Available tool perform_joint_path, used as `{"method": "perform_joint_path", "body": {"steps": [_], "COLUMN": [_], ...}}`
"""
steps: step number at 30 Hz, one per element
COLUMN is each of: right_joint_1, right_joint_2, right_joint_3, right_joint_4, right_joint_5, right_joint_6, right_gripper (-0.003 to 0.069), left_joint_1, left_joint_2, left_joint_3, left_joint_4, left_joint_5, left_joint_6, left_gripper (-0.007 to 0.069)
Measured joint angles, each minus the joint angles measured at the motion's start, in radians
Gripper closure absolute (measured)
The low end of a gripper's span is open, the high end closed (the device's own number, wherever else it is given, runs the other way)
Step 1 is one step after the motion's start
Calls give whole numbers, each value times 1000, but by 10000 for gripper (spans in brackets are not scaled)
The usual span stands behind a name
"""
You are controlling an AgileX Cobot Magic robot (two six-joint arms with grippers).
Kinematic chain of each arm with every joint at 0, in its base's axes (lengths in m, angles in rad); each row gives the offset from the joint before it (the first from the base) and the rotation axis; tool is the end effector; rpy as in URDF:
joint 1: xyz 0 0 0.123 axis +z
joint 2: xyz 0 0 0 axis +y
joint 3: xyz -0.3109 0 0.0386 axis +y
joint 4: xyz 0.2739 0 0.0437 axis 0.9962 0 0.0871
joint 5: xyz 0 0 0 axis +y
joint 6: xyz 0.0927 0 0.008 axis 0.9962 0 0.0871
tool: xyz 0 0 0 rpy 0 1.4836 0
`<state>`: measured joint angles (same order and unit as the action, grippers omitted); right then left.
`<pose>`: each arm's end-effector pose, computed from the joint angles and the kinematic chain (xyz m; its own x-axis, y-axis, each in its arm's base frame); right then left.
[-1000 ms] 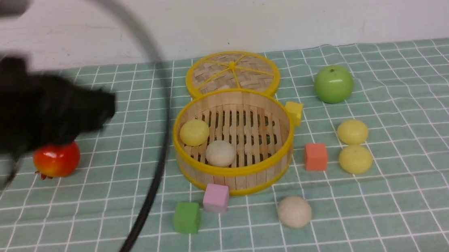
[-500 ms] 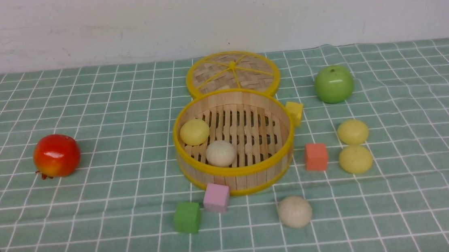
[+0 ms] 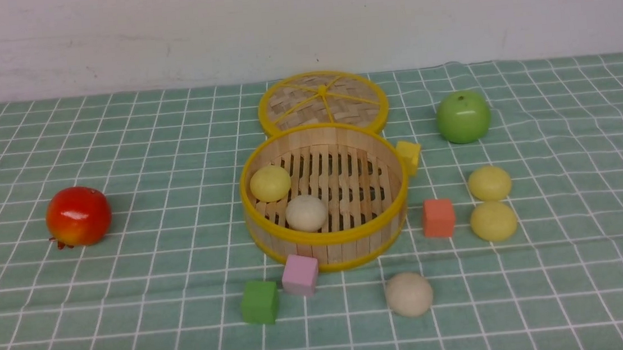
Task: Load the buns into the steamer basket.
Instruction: Use the right arm to grab a steamed stuffed bun
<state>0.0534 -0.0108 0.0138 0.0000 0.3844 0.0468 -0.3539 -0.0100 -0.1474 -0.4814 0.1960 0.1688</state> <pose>0.0515 0.0028 0.1735 -0.2975 0.0309 -0.9542 -0.0395 0.9982 0.0447 0.0391 -0.0235 0.2510 -0.0659 -0.2942 -0.9535 0.4295 0.8541 -0.2932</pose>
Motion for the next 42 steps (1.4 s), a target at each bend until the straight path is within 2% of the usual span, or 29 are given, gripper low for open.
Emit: {"method": "perform_joint_path", "body": {"steps": [4,9,13,22,24,28,33,36,40,42], "right_joint_1": [0,0,0,0,0,26,79,87,114,183], "right_joint_2": [0,0,0,0,15,227,683,906,1155,1306], "right_joint_3": [7,10,10,7,-33,-290,-653,-782,-900,-977], "right_joint_4": [0,231,333,366,326,189,123,143,220,255], "right_joint_5": [-39,-211,-336,-461,-384,-48,402,526,583,576], "right_joint_6": [13,224,317,353,353,282,48,-31,-114,-140], "right_gripper": [419,419,419,428,449,511,569,579,582,582], "left_joint_1": [0,0,0,0,0,0,0,0,0,0], "left_joint_2": [0,0,0,0,0,0,0,0,0,0], "left_joint_3": [0,0,0,0,0,0,0,0,0,0], "left_joint_4": [0,0,0,0,0,0,0,0,0,0], "left_joint_5": [2,2,2,2,2,2,2,2,2,2], "left_joint_6": [0,0,0,0,0,0,0,0,0,0], "left_gripper": [638,638,638,638,638,638,638,637,634,634]}}
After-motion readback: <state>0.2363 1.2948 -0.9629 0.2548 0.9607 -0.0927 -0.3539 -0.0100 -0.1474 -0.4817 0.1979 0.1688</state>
